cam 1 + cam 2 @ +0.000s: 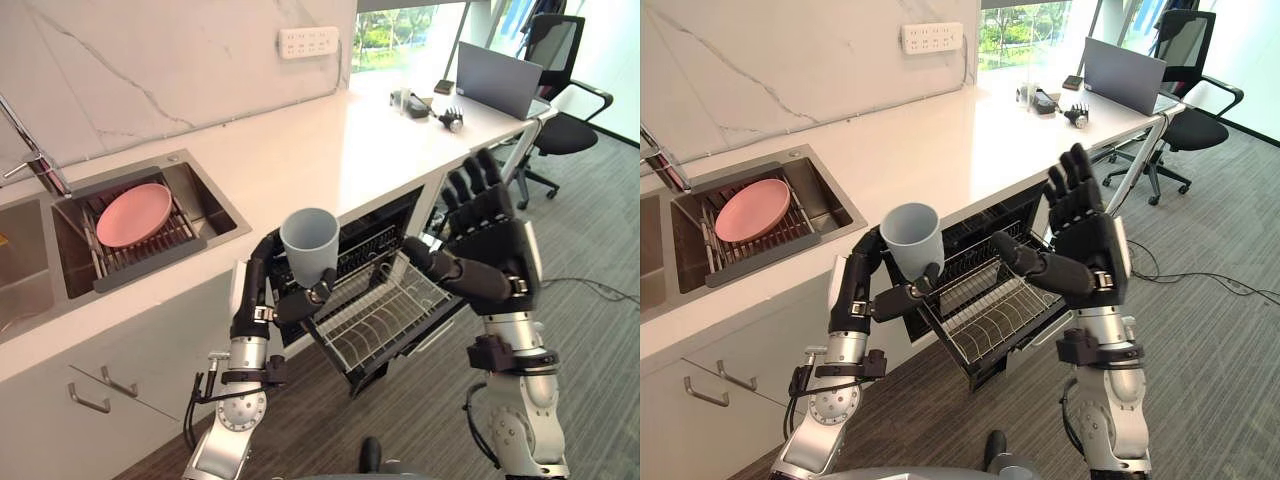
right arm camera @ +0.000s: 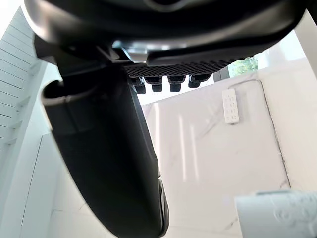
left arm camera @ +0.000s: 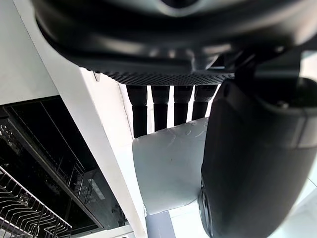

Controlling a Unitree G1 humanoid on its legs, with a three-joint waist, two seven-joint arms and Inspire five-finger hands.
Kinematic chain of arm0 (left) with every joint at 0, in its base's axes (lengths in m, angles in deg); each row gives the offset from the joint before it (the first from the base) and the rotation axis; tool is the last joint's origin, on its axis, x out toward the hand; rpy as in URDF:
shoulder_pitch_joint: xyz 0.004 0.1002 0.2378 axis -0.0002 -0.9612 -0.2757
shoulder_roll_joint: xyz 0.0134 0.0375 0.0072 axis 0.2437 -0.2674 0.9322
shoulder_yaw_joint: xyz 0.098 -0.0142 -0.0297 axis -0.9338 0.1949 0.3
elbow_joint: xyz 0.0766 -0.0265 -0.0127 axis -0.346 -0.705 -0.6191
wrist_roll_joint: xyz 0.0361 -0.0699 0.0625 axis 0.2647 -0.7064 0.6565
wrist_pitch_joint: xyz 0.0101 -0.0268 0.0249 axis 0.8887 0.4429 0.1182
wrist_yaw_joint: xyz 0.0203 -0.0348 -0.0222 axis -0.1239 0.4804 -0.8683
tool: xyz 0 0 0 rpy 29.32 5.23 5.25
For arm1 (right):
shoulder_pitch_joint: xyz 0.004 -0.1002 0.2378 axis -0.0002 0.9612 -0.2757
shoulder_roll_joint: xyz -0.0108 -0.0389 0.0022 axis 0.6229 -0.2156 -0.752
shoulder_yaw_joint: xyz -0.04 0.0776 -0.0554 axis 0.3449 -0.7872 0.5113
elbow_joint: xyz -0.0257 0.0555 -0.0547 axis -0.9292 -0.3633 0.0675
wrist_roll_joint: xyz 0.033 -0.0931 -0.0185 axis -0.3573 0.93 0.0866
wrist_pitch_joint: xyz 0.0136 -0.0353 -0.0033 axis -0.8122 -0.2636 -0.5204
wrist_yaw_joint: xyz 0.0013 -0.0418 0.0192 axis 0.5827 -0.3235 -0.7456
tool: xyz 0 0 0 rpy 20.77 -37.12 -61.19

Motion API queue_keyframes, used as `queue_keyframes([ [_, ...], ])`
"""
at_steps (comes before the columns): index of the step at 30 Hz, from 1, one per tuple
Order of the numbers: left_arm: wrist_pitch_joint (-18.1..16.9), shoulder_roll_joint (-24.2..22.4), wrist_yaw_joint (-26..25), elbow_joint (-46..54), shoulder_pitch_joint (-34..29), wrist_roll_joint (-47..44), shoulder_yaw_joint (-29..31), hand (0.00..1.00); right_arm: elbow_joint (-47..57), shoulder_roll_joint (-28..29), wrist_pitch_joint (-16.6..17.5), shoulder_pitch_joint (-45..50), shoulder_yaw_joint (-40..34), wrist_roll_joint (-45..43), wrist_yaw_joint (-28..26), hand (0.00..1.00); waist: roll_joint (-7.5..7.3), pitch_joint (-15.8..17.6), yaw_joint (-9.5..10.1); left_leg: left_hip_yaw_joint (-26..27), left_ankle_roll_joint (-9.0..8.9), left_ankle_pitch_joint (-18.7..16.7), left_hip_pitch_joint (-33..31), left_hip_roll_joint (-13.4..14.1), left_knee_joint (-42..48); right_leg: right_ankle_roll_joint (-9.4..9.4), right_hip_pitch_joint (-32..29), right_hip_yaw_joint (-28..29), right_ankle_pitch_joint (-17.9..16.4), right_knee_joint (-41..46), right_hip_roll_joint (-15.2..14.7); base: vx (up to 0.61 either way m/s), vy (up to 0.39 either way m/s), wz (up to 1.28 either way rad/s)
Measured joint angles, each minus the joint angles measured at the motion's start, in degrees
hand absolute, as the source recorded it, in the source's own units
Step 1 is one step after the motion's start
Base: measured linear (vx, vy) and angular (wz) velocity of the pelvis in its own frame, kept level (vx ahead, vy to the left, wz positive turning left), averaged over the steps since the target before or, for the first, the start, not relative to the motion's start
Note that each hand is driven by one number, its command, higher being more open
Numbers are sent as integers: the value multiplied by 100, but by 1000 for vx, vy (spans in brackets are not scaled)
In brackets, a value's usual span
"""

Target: Walk over to the sink, pick up the cup, carry it to the dishwasher, place the cup inside the dishwasher, then close the dishwasher door

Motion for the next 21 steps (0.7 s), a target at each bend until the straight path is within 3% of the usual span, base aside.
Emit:
queue_keyframes([
  [7, -1, 7, 5, 0, 91, 6, -26, 0, 2, -50, -291, -1, 332, 146, -24, 100, 20, -13, 10, 6, 3, 2, -5, -16, 2, 8, -6, 15, 17, 0, 7, 0, 0, 0],
  [13, -1, 40, 26, 0, 99, 5, -141, 0, 9, -155, -546, -5, 589, 916, 91, 100, 24, -21, 17, 23, 5, 3, -89, -16, 48, -9, -80, 38, 46, 0, 7, 0, 0, 0],
  [21, -11, 82, 306, 31, 214, 0, -351, 0, 8, -308, -871, -37, 738, 1206, 215, 100, 37, -31, 24, 22, 7, 2, -130, -9, 94, -23, -90, 40, 66, 0, 4, 0, 0, 0],
])
